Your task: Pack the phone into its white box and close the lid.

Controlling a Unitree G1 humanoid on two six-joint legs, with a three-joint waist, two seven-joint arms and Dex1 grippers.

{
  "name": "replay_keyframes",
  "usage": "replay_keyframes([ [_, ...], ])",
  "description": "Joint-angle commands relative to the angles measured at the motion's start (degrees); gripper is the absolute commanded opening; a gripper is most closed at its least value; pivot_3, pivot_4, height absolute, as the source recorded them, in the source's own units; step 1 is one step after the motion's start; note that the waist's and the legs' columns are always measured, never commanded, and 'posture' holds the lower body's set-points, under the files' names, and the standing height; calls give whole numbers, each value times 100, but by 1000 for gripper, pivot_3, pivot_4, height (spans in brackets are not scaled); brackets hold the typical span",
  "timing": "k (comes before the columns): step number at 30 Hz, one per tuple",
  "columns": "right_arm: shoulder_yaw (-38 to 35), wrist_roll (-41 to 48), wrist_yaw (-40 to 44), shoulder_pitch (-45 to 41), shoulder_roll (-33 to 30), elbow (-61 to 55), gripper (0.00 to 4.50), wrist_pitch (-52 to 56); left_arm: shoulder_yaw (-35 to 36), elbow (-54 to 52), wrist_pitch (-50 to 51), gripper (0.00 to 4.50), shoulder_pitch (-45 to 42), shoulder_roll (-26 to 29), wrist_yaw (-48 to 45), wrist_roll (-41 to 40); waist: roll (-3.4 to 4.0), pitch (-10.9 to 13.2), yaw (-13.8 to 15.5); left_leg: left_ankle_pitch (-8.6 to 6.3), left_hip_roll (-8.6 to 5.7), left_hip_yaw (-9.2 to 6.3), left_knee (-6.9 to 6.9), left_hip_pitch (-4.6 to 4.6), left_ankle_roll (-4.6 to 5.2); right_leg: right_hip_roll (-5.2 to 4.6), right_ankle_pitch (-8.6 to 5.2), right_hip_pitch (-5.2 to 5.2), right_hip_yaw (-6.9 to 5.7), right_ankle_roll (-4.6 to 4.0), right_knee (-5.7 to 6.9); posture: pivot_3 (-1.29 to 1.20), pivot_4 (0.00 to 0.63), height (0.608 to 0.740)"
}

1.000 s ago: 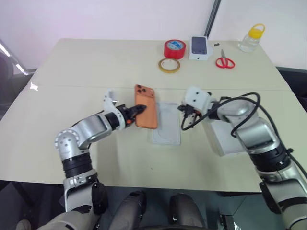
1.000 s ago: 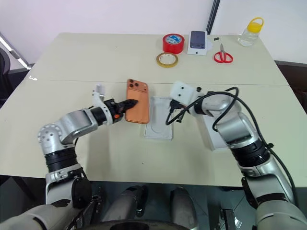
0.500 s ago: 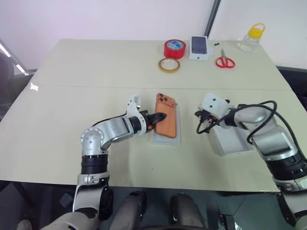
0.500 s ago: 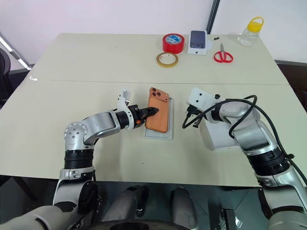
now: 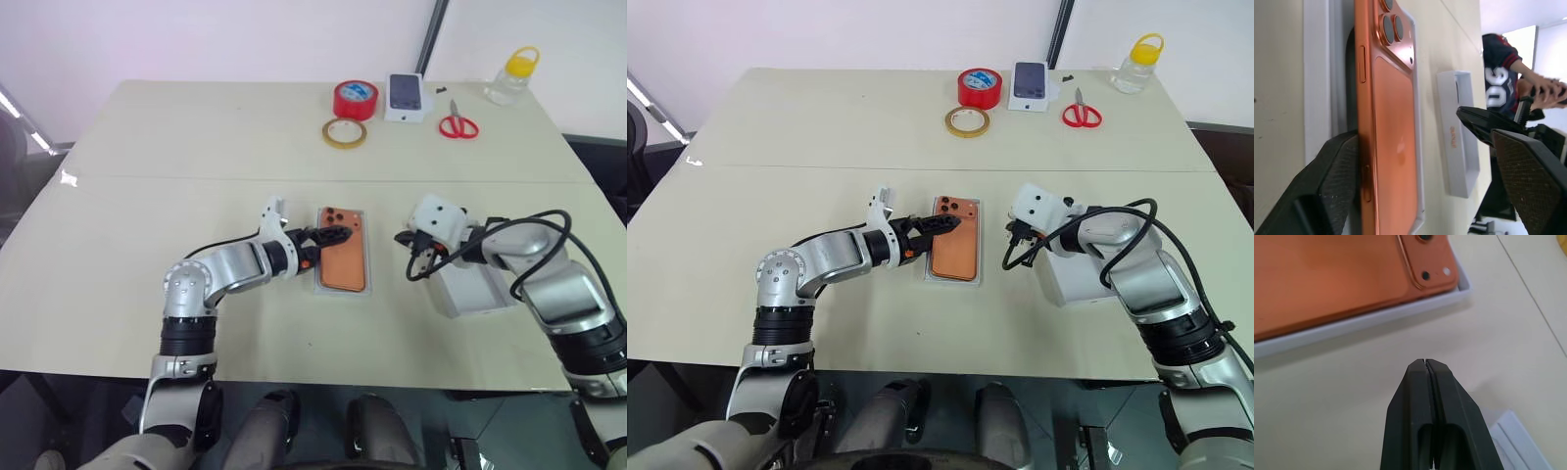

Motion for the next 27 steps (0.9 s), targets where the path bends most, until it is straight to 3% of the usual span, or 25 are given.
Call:
replay_keyframes([
  [1, -313, 272, 83, 56, -41, -293, 0, -118, -83, -331, 162, 4422, -59, 285, -317, -5, 0, 0, -9, 0, 0, 1, -1, 0, 0, 0, 0, 0, 2, 0, 0, 0, 150, 740],
  [7, -426, 544, 0, 221, 76, -263, 0, -131, -68, -861, 334, 4422, -150, 1451, -1516, 595, 1, -1, -24, 0, 4, 6, -3, 2, 0, 4, 0, -5, 9, 0, 4, 0, 150, 740],
  [12, -352, 684, -144, 226, 266, -221, 0, 73, -623, -1180, -348, 4422, -173, 2601, -2957, 2533, 2, 0, -38, 0, 8, 8, -7, 2, 0, 6, 0, -9, 10, -1, 4, 0, 150, 740],
  [15, -149, 475, -297, 174, 297, -35, 0, 90, -1166, -1263, -939, 4422, -132, 3002, -3793, 3618, 4, -1, -10, -1, 8, 12, -9, 2, 1, 7, 0, -8, 14, -1, 1, 0, 150, 740],
  [18, 127, 136, -597, 7, 395, 287, 0, 153, -1701, -1177, -1472, 3537, -193, 3142, -4479, 4555, 4, -1, -3, -2, 8, 12, -10, 2, 3, 7, 0, -8, 14, -1, -2, 0, 150, 740],
  [23, 341, -91, -798, -177, 501, 434, 0, 364, -2629, -786, -1891, 1144, -509, 3036, -5231, 5832, 5, 0, -7, -2, 8, 12, -13, -3, 3, 6, 0, -14, 15, -1, -2, 0, 150, 740],
  [27, 513, -185, -855, -260, 571, 298, 0, 563, -3090, -288, -2088, 1144, -869, 2633, -5735, 6464, 4, 0, -7, -2, 8, 12, -12, -3, 3, 7, 0, -14, 14, -1, 0, 0, 150, 740],
])
